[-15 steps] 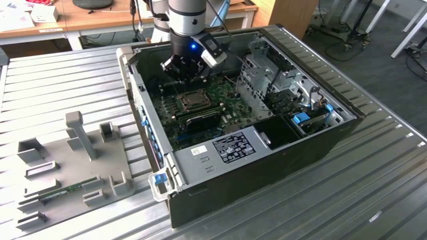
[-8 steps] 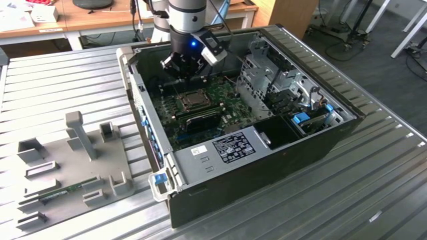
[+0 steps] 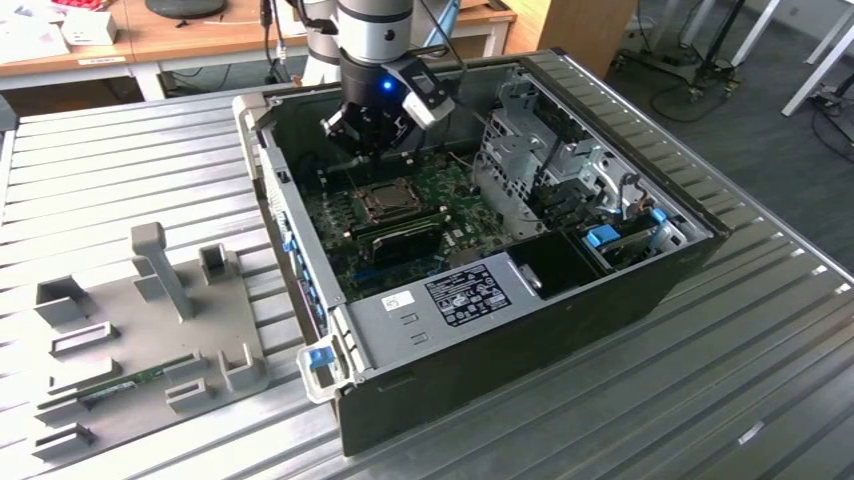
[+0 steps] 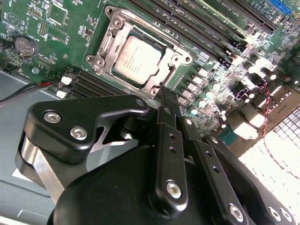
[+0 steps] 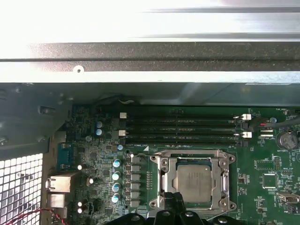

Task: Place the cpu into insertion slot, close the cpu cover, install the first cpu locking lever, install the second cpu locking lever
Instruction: 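Install the first cpu locking lever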

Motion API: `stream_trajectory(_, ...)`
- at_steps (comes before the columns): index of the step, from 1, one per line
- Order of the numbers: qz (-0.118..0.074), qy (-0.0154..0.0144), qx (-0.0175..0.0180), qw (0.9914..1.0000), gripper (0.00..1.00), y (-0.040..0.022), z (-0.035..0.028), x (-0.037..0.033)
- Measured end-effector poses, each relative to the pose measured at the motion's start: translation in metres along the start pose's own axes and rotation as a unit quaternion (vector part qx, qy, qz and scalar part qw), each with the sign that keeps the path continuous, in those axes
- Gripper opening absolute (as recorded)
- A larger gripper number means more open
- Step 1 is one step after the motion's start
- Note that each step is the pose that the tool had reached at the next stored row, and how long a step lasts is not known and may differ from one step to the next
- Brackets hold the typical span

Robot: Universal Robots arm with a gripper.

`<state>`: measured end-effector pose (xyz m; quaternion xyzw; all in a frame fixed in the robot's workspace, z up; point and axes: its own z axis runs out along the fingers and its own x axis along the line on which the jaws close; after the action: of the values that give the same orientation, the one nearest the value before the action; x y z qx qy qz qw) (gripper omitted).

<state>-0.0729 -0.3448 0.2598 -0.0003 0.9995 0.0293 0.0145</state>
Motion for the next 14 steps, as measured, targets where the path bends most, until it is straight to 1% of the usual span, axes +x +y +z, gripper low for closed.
stream_trajectory(3, 0.0, -0.0005, 0.0001, 1.0, 0.1, 0.0, -0.0001, 0.0023)
stream_trajectory(14, 0.0, -0.0028, 0.0, 1.0, 0.1, 0.0, -0.0002, 0.0167)
